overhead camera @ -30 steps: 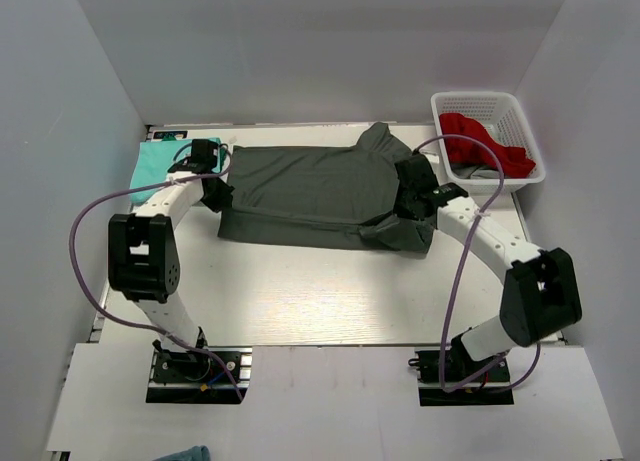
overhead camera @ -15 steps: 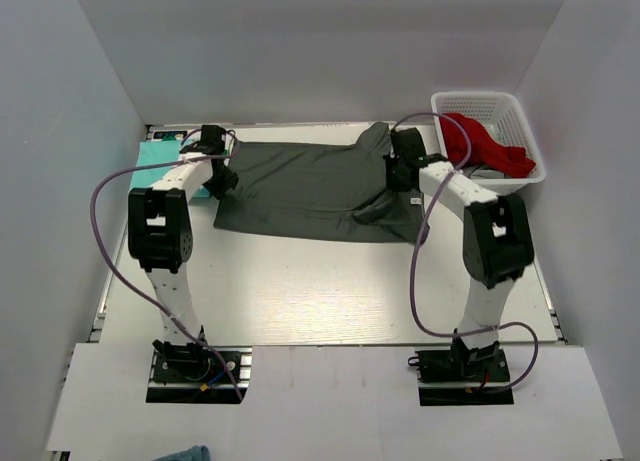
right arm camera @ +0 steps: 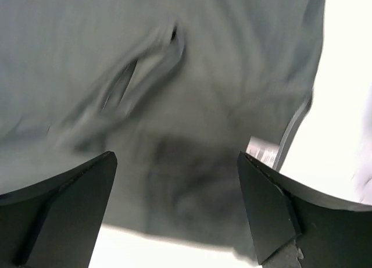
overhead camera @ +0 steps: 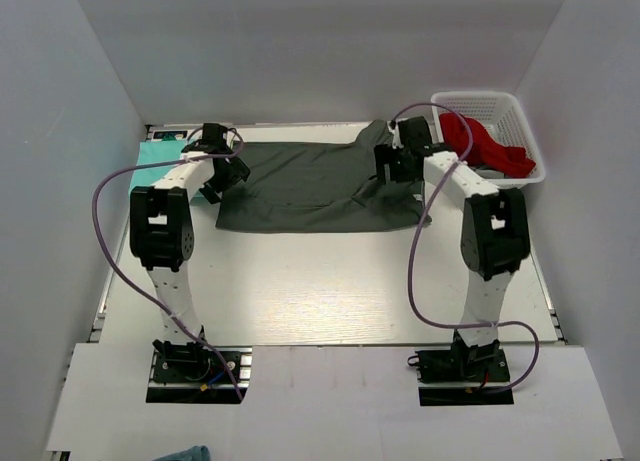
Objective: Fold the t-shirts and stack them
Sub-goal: Fold the flattened tshirt in 1/3 of the way
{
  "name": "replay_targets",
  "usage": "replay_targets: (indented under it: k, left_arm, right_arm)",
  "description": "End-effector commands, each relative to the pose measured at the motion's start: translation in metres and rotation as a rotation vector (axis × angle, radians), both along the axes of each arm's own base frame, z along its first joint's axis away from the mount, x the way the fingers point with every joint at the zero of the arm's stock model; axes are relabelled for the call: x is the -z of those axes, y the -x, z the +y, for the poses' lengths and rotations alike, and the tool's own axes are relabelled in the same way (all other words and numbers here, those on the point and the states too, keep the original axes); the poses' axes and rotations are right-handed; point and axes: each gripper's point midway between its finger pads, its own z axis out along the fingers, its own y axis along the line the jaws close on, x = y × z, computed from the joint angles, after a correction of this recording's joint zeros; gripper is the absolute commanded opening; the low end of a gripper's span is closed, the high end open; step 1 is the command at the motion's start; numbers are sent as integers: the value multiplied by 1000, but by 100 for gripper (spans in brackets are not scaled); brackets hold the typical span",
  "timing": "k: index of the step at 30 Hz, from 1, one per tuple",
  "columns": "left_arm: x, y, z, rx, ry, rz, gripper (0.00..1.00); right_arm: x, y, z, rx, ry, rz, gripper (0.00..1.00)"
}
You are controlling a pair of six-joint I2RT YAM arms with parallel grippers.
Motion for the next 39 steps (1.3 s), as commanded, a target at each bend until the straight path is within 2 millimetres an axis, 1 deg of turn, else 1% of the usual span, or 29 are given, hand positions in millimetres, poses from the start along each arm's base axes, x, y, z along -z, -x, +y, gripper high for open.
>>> replay_targets:
  k: [1, 2, 3, 4, 5, 7, 8, 9, 11, 15, 17, 19, 20, 21, 23, 24, 25, 27, 28, 29, 30, 31, 32, 34, 35, 36, 37, 38, 39]
  left_arm:
    - [-56, 1, -11, 58, 35, -130, 100]
    - [-59, 4, -11, 59, 36, -135, 100]
    - [-59, 7, -12, 73, 41, -138, 100]
    - [-70, 7, -12, 73, 43, -171, 100]
    - [-70, 9, -13, 86, 46, -181, 100]
    - [-74, 12, -15, 92, 54, -199, 100]
    - [-74, 16, -17, 99, 65, -197, 100]
    - [-73, 19, -16, 109, 58, -200, 100]
    - [-67, 24, -16, 109, 58, -191, 100]
    - [-65, 30, -13, 103, 50, -190, 100]
    - [-56, 36, -13, 103, 49, -166, 100]
    - [-55, 36, -11, 96, 39, -166, 100]
    - [-52, 39, -10, 96, 38, -157, 100]
    - [-52, 39, -10, 96, 38, -157, 100]
    - [-48, 41, -10, 104, 33, -147, 100]
    - [-45, 42, -10, 104, 33, -138, 100]
    - [-44, 42, -10, 104, 33, -138, 100]
    - [-43, 44, -10, 103, 32, -128, 100]
    - [-47, 41, -10, 104, 33, -137, 100]
    - [-47, 41, -8, 106, 20, -137, 100]
    - [-50, 41, -8, 106, 20, -146, 100]
    - [-50, 41, -8, 106, 20, -146, 100]
    - [-48, 41, -8, 106, 20, -148, 100]
    - [-50, 39, -12, 120, 41, -158, 100]
    - [-52, 36, -13, 120, 42, -173, 100]
    - [-49, 37, -15, 128, 53, -171, 100]
    - [-47, 38, -18, 135, 64, -172, 100]
    - [-40, 35, -18, 135, 64, -166, 100]
    - [-41, 33, -21, 136, 81, -175, 100]
  right_arm:
    - [-42, 16, 13, 10, -135, -77, 90]
    - [-24, 33, 15, 4, -154, -20, 90]
    - [-25, 35, 16, 3, -172, -24, 90]
    - [-33, 37, 22, -14, -212, -36, 90]
    - [-24, 47, 28, -37, -241, -5, 90]
    - [-23, 48, 37, -54, -277, 2, 90]
    - [-23, 52, 49, -95, -323, 22, 90]
    - [-26, 49, 54, -106, -345, 15, 90]
    - [-18, 45, 74, -156, -419, 59, 90]
    - [-5, 28, 94, -170, -479, 106, 89]
    - [-4, 18, 99, -172, -506, 96, 89]
    - [6, 9, 108, -149, -543, 123, 89]
    - [-1, -3, 111, -139, -576, 84, 89]
    - [8, -6, 112, -113, -606, 107, 89]
    - [3, -20, 118, -97, -646, 63, 88]
    - [14, -24, 115, -65, -635, 73, 88]
    - [6, -37, 113, -39, -623, 34, 88]
    - [15, -35, 105, 9, -586, 73, 88]
    - [14, -41, 97, 44, -554, 52, 88]
    - [14, -34, 93, 62, -532, 74, 88]
    - [1, -36, 82, 109, -493, 37, 88]
    - [9, -32, 76, 132, -469, 56, 88]
    - [8, -18, 70, 151, -436, 99, 89]
    - [3, -6, 49, 210, -381, 92, 89]
    - [4, 3, 45, 213, -359, 107, 89]
    - [8, 14, 34, 240, -330, 113, 89]
    - [1, 21, 31, 245, -323, 98, 89]
    - [22, 39, 17, 271, -279, 147, 90]
    - [15, 43, 11, 288, -262, 127, 90]
